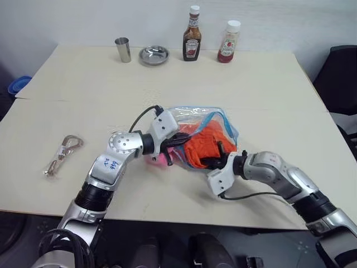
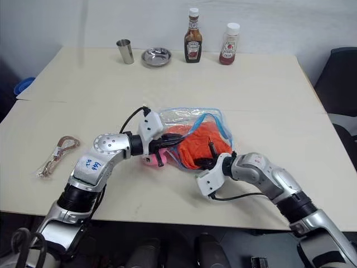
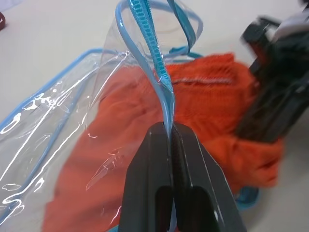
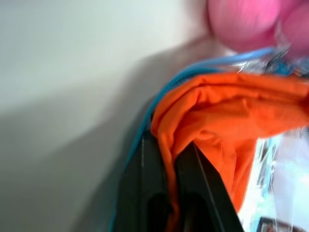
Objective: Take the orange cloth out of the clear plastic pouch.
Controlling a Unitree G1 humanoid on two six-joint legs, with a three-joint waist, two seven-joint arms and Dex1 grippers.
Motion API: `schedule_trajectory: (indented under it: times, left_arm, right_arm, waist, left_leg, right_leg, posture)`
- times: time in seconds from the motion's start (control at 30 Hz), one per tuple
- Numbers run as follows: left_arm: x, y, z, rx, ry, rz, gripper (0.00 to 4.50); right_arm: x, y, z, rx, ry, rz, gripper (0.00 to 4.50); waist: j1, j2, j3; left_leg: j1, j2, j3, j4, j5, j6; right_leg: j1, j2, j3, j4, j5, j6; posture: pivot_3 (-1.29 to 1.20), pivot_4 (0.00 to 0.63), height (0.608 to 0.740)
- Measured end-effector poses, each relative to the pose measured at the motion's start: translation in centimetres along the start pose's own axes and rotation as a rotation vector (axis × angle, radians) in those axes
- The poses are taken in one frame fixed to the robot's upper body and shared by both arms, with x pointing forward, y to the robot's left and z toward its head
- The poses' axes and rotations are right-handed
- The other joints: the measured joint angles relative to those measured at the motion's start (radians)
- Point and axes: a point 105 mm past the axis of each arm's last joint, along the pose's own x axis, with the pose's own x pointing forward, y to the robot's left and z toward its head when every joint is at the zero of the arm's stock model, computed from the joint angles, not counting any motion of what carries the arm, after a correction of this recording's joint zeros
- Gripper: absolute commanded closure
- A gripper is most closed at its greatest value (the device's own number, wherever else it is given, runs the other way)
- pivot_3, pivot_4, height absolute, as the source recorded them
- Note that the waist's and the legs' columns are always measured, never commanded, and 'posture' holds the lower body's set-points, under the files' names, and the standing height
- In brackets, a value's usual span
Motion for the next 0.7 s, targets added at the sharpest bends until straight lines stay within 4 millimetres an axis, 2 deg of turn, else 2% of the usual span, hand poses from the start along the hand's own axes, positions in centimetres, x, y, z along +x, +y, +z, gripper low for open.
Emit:
schedule_trajectory:
  times: [0.17,0.27,0.37,0.43,0.53,0.6,0.67,0.7]
  left_arm:
    - [0.0,1.9,-1.3,0.009,0.058,0.096,4.50]
    - [-0.6,2.9,-1.8,0.050,0.091,0.138,4.50]
    - [-2.1,3.7,-2.8,0.089,0.137,0.149,4.50]
    - [-3.4,3.3,-3.0,0.117,0.144,0.110,4.50]
    - [-5.2,0.9,-2.9,0.175,0.130,-0.036,4.50]
    - [-6.1,-1.1,-3.1,0.182,0.123,-0.132,4.50]
    - [-6.7,-3.0,-3.3,0.172,0.118,-0.225,4.50]
    - [-7.0,-3.7,-3.5,0.167,0.119,-0.255,4.50]
  right_arm:
    - [-3.8,3.7,2.7,-0.020,-0.139,0.162,4.46]
    - [-5.9,5.2,2.7,0.006,-0.138,0.210,4.46]
    - [-8.5,6.1,0.6,0.030,-0.041,0.248,4.46]
    - [-10.4,6.5,-1.6,0.079,0.063,0.243,4.46]
    - [-13.6,6.9,-5.6,0.195,0.264,0.183,4.46]
    - [-15.6,6.4,-7.8,0.317,0.393,0.073,4.46]
    - [-17.2,5.8,-9.2,0.433,0.482,-0.055,4.46]
    - [-17.4,5.8,-9.2,0.469,0.493,-0.082,4.46]
  waist:
    - [-0.005,0.000,0.000]
    - [-0.006,0.000,0.000]
    - [-0.005,0.000,0.000]
    - [-0.005,0.000,0.000]
    - [-0.003,0.001,0.000]
    - [-0.004,0.001,0.000]
    - [-0.004,0.001,0.000]
    - [-0.003,0.001,0.000]
  left_leg:
    - [0.001,0.000,0.000,0.000,0.000,0.000]
    - [0.002,0.000,0.001,-0.001,0.000,0.000]
    - [0.002,0.000,0.001,0.000,0.000,0.000]
    - [0.002,0.001,0.001,-0.001,0.000,0.000]
    - [0.002,0.001,0.002,-0.001,0.000,0.000]
    - [0.002,0.001,0.002,-0.001,0.000,0.000]
    - [0.002,0.001,0.002,-0.001,0.000,0.000]
    - [0.002,0.001,0.001,-0.002,0.000,0.000]
  right_leg:
    - [0.001,0.001,0.001,-0.002,0.000,0.000]
    - [0.001,0.001,0.001,-0.001,0.000,0.000]
    - [0.001,0.001,0.002,-0.002,0.000,0.000]
    - [0.001,0.001,0.002,-0.002,0.000,0.000]
    - [0.001,0.001,0.002,-0.003,0.000,0.000]
    - [0.001,0.001,0.002,-0.003,0.000,0.000]
    - [0.001,0.001,0.002,-0.002,0.000,0.000]
    - [0.001,0.001,0.002,-0.003,0.000,0.000]
  posture:
    - [0.00,0.150,0.740]
    - [0.00,0.150,0.740]
    - [0.00,0.150,0.740]
    - [0.00,0.150,0.740]
    - [0.00,0.150,0.740]
    - [0.00,0.150,0.740]
    - [0.00,0.150,0.740]
    - [0.00,0.150,0.740]
